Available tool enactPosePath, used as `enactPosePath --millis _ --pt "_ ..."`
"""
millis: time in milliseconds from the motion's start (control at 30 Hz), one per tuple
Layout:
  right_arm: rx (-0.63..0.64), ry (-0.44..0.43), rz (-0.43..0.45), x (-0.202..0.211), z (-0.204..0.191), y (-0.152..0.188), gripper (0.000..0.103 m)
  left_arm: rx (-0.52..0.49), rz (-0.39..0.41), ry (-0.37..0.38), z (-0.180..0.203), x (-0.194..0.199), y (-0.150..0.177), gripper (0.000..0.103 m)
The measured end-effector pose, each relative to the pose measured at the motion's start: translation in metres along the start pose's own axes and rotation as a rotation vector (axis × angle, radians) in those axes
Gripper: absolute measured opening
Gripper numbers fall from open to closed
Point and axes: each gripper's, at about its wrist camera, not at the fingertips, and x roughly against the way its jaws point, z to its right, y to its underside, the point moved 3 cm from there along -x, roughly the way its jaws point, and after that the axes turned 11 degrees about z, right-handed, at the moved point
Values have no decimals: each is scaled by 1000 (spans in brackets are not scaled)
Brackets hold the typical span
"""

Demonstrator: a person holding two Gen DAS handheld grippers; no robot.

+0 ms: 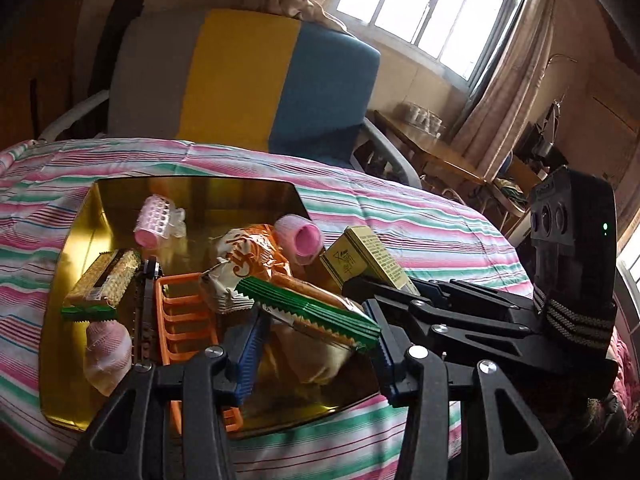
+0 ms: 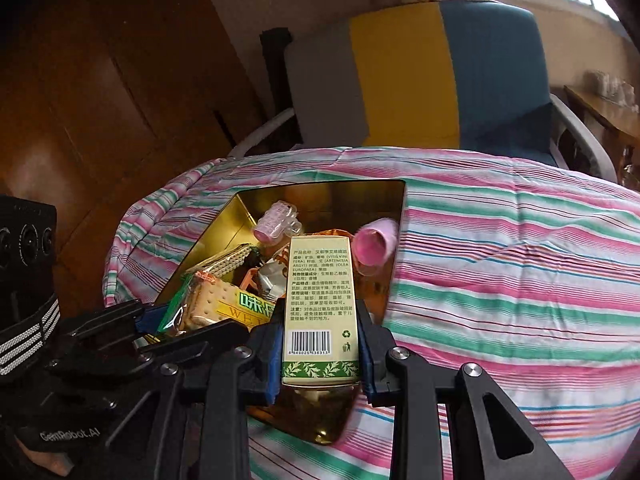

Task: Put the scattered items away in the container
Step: 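Carry the cracker packet and cream-green box into the gold tray and release both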

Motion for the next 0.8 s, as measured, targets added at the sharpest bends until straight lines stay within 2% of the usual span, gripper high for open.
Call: enactPosePath --millis 233,367,467,600,700,800 --pt "36 -21 -53 -36 -24 -2 30 26 20 -68 -41 4 -5 47" --pt "50 -20 -76 -49 -28 -1 30 44 2 -93 -62 -1 -6 48" --pt "65 -5 -90 -61 -30 -2 30 86 -12 -113 -78 -7 -7 52" --pt "83 17 -102 -73 -33 -2 33 127 -23 -138 -95 -13 -9 56" --pt "89 21 -100 -72 -33 -1 43 157 -25 -156 -106 -14 -8 61" --pt "94 25 -98 -70 -31 1 43 178 -20 -180 -117 -11 -6 63"
